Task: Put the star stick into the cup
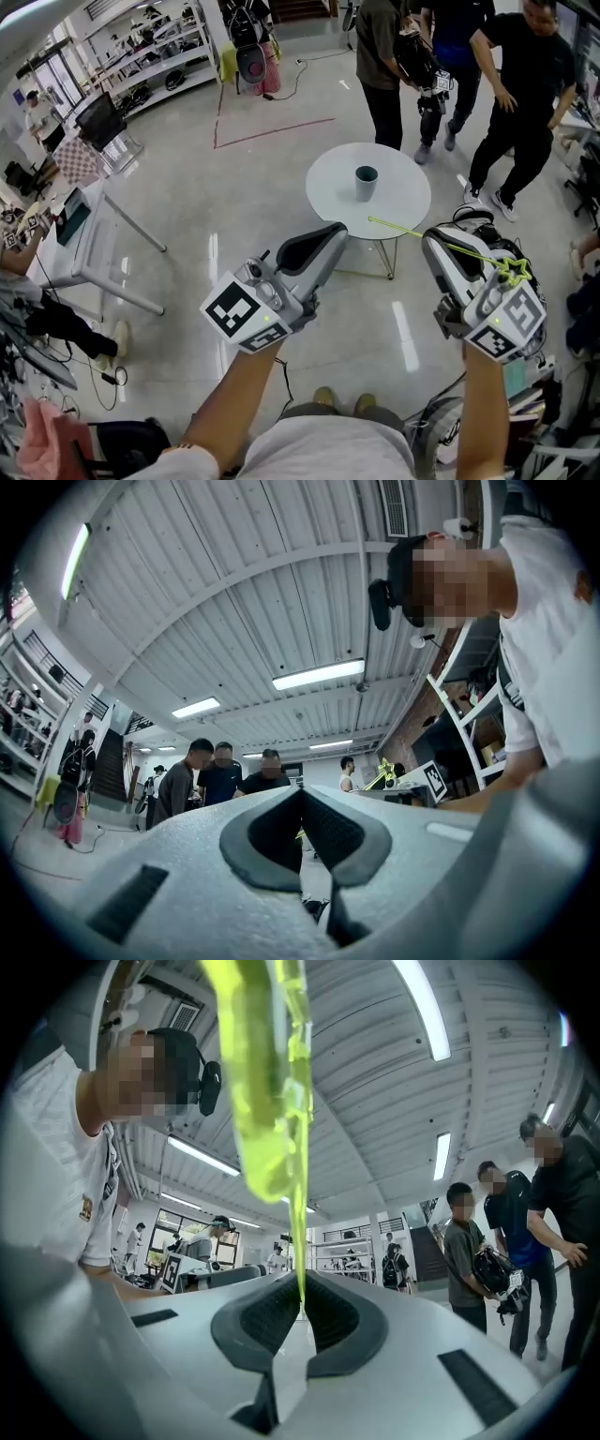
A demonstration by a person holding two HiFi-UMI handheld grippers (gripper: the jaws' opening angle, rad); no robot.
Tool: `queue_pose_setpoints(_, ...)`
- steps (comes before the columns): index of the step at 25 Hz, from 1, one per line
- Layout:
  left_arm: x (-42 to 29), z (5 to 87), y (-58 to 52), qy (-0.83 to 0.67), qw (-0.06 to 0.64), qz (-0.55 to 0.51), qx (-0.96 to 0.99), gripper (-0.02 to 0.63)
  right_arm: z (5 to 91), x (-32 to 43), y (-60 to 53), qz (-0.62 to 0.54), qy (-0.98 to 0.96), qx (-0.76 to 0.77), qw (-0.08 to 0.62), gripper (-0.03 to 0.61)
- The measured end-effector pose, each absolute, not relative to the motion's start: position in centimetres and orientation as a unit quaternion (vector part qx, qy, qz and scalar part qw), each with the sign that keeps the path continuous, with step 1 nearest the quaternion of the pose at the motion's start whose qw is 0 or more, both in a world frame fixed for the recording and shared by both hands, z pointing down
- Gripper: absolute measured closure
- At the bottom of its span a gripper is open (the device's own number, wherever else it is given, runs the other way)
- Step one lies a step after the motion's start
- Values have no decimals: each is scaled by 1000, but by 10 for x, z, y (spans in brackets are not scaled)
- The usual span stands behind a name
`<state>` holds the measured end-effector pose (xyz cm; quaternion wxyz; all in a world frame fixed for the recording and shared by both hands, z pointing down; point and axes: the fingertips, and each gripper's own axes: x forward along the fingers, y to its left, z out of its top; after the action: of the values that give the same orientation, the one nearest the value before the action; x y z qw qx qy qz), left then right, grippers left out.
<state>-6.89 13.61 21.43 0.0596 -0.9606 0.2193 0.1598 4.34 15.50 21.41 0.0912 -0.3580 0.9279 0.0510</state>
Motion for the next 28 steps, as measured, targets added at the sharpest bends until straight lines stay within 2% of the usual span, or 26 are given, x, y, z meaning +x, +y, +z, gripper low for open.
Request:
queue_pose_setpoints(13,-114,222,106,217,55,162,-961,598,220,6,129,49,922,-376,80,557)
queue_pose_setpoints(28,-101,231,50,227,59,147,-961,598,226,25,70,51,923,-374,82,557)
